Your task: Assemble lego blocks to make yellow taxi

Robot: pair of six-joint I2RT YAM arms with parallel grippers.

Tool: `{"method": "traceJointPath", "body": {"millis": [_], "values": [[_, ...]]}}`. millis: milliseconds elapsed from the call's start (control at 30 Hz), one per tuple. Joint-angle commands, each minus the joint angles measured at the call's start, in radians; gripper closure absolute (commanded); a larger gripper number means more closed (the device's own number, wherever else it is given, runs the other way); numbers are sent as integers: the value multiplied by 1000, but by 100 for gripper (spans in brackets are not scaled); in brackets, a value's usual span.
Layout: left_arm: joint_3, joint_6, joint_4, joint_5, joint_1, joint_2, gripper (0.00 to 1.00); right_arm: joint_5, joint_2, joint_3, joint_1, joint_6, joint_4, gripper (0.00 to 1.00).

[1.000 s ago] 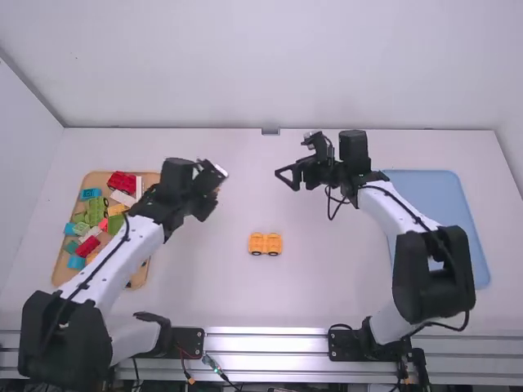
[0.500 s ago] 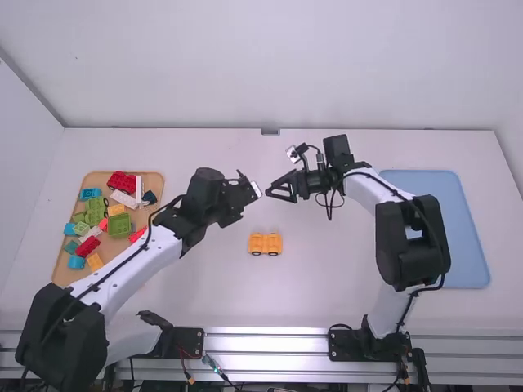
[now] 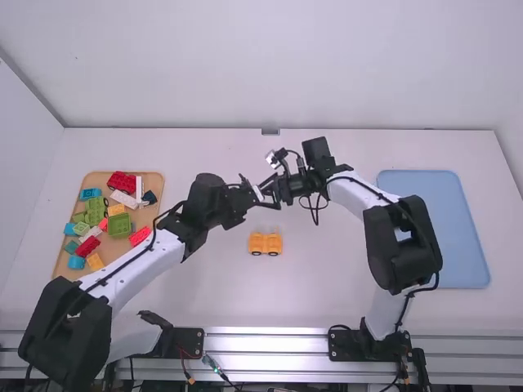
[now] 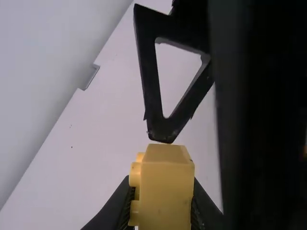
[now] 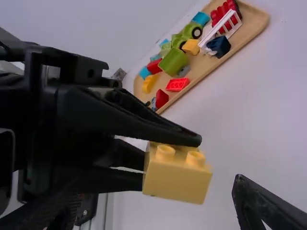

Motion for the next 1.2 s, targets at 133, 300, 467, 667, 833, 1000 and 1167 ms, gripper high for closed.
{"method": "traceJointPath", "body": {"millis": [133,300,467,667,833,1000,1167], "values": [[-7,-8,4,80,-5,6,98,16,16,32,4,18,3,26],[-7,-34,8,80,-5,6,98,49,16,32,4,39,3,34],[-7,-34,8,80,-5,6,98,90,16,32,10,60,4,36],[-7,-34,8,110,-5,6,98,106,16,32,45,76,31,48],[-7,-33,7,102,-5,6,98,119,16,32,60,78,29,60],[-7,-34,7,73,-5,6,98,113,16,32,60,87,26,74],[-7,-60,12,23,-5,6,75,113,16,32,60,97,28,80]]}}
